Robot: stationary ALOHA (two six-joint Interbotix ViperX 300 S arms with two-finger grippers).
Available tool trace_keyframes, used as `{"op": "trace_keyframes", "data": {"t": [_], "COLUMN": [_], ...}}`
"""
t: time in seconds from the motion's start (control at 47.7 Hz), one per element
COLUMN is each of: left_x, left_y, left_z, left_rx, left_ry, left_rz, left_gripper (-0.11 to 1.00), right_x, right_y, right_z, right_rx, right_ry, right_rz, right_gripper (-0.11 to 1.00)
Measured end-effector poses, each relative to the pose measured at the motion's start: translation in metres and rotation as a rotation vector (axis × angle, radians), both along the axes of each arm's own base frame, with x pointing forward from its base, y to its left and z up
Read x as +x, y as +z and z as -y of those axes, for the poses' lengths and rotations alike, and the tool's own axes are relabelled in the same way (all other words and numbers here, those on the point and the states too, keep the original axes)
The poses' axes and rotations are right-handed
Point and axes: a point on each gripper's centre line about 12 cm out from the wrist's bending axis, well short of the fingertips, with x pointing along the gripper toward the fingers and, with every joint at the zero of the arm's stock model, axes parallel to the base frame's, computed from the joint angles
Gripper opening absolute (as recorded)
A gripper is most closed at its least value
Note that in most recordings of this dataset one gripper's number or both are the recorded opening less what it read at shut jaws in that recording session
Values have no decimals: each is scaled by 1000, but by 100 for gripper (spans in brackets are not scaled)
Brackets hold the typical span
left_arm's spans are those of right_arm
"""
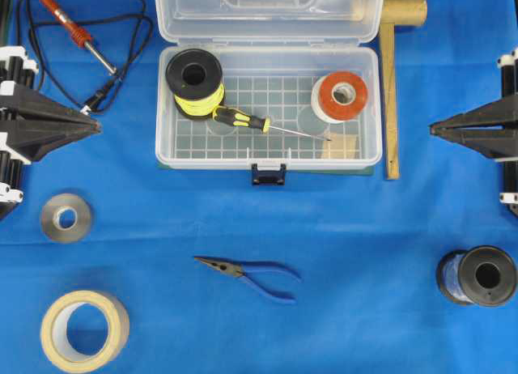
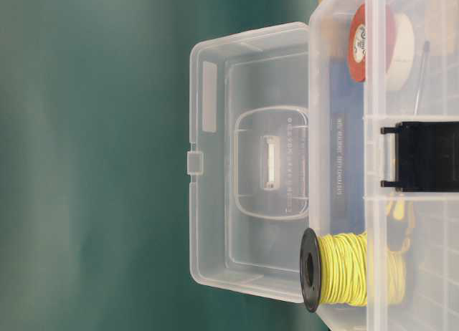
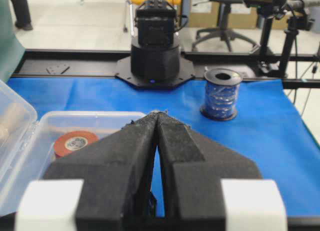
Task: Pick the screwdriver from the toolbox among several items.
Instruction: 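Move the right gripper over the toolbox toward the screwdriver, then lower the right gripper and close it on the yellow-black screwdriver handle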
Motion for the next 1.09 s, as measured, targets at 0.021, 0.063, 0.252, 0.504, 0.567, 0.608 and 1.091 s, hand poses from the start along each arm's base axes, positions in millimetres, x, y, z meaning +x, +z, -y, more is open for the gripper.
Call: {"op": "trace_keyframes", "data": {"t": [0.021, 0.063, 0.252, 0.504, 0.567, 0.608, 1.091], "left_x": [0, 0, -1, 0, 0, 0, 0], "left_y": [0, 2, 2, 2, 1, 2, 1], "left_z": [0, 0, 1, 0, 1, 1, 0], "left_rx": [-5, -18, -32, -32, -32, -32, -32], "left_ry": [1, 2, -2, -1, -3, -3, -1], "left_rz": [3, 9, 15, 12, 11, 12, 9], "left_gripper": [0, 0, 0, 0, 0, 0, 0], "right_x": [0, 0, 13, 49, 59, 66, 166], "right_y": [0, 0, 3, 28, 31, 35, -4], "right_z": [0, 0, 3, 19, 25, 29, 89], "right_rx": [0, 2, 8, 21, 32, 42, 375], "right_ry": [0, -1, -12, -79, -98, -112, -310], "right_rz": [0, -3, -71, -199, -238, -256, -656], "right_gripper": [0, 0, 0, 0, 0, 0, 74]}}
